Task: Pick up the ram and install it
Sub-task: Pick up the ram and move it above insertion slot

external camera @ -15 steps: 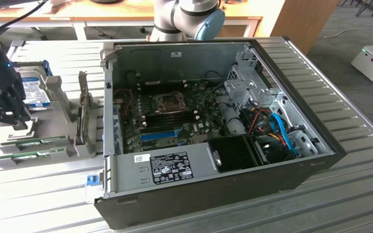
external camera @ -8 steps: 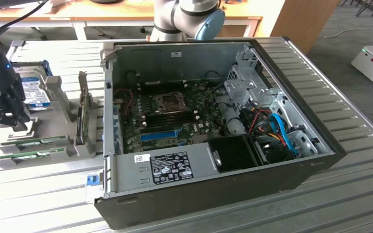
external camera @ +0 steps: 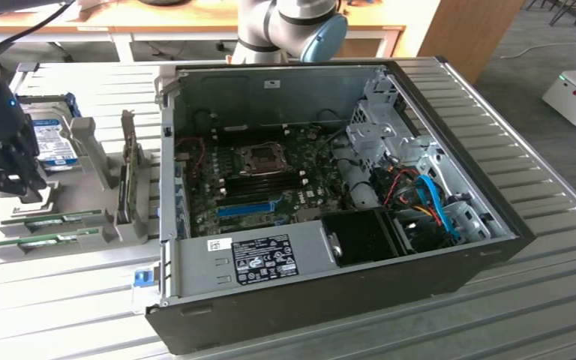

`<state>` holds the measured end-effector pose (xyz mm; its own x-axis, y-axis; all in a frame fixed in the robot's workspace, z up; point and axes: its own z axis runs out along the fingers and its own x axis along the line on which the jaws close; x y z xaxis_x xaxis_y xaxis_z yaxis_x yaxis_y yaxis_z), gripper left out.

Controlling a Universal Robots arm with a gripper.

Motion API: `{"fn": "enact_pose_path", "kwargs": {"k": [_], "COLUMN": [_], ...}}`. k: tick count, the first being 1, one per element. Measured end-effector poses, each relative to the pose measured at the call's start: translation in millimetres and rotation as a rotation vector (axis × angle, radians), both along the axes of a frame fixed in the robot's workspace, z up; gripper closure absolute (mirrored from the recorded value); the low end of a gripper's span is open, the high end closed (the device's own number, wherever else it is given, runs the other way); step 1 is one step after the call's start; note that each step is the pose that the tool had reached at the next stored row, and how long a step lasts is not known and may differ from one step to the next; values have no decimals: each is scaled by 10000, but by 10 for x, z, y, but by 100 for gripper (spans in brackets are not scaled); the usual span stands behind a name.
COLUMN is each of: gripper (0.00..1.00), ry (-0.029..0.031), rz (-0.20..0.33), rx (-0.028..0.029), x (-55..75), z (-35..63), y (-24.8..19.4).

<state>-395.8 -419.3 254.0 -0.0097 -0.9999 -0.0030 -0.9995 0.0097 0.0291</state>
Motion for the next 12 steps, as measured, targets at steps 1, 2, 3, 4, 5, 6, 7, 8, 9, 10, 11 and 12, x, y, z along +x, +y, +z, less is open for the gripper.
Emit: {"fn": "enact_pose_path", "kwargs": {"k": [1,2,3,4,5,6,7,8,9,10,11,12], "gripper": [70,70,70,70,70,70,70,70,70,70,70,70], "ry": [-1,1,4,4,3,1,0,1,2,2,1,2], "rz": [0,0,0,0,0,2,1,-1,0,0,0,0], "rx": [0,-1,-3,-2,-2,-1,0,-1,-2,-2,-1,-1], "x": [0,0,0,0,0,1,1,0,0,0,0,0], "z": [-6,-11,-11,-12,-12,-13,-14,-13,-13,-13,-13,-13], "y": [0,0,0,-2,-5,-10,-15,-20,-27,-33,-40,-48]}}
